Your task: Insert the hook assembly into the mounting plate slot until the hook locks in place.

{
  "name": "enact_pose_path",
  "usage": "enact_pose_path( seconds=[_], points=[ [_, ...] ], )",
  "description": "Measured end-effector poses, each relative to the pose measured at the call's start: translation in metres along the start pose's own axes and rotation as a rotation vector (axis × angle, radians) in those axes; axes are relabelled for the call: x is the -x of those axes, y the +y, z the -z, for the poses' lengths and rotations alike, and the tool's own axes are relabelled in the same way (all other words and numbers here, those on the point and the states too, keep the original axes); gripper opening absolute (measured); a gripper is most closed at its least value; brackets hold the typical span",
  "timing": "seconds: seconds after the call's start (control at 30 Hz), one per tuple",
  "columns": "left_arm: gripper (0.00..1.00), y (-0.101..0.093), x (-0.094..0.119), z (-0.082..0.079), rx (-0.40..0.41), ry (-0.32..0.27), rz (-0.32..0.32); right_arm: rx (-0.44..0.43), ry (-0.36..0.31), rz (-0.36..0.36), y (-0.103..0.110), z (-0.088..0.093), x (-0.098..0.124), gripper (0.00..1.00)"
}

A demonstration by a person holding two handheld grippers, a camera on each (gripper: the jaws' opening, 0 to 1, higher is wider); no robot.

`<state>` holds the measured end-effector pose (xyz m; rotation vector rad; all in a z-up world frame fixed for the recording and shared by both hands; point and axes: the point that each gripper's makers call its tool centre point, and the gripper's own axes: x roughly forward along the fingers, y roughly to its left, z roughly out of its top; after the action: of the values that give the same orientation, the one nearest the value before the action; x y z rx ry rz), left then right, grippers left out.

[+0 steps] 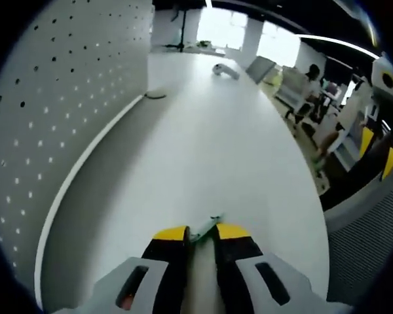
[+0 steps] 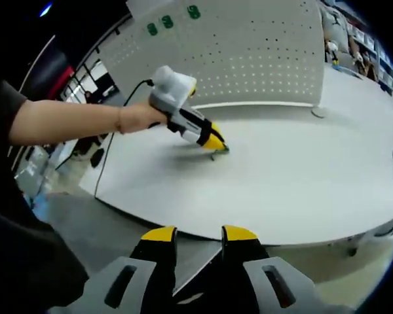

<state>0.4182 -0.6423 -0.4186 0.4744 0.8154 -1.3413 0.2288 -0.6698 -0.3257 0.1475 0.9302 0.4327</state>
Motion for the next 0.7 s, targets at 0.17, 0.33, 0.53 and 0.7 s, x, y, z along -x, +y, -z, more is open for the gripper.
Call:
enact_pose_path(
  seconds=[0.17, 0.33, 0.53, 0.7],
  points=[
    [0.18, 0.0, 0.0, -0.001, -0.075, 0.009, -0.022, -0.004, 0.003, -0.003, 0.001, 0.003, 0.0, 0.26],
    [0.35, 0.005, 0.0, -0.006, -0.019, -0.016, -0.024, -0.01, 0.004, -0.001, -0.001, 0.004, 0.0, 0.26],
    [0.23, 0.002, 0.002, -0.017, -0.096, -0.048, -0.019, -0.013, 0.007, 0.001, -0.003, 0.004, 0.0, 0.26],
    [0.19, -0.002, -0.005, 0.002, -0.056, 0.018, 0.016, -0.012, 0.011, -0.001, -0.002, 0.005, -0.002, 0.26]
  ],
)
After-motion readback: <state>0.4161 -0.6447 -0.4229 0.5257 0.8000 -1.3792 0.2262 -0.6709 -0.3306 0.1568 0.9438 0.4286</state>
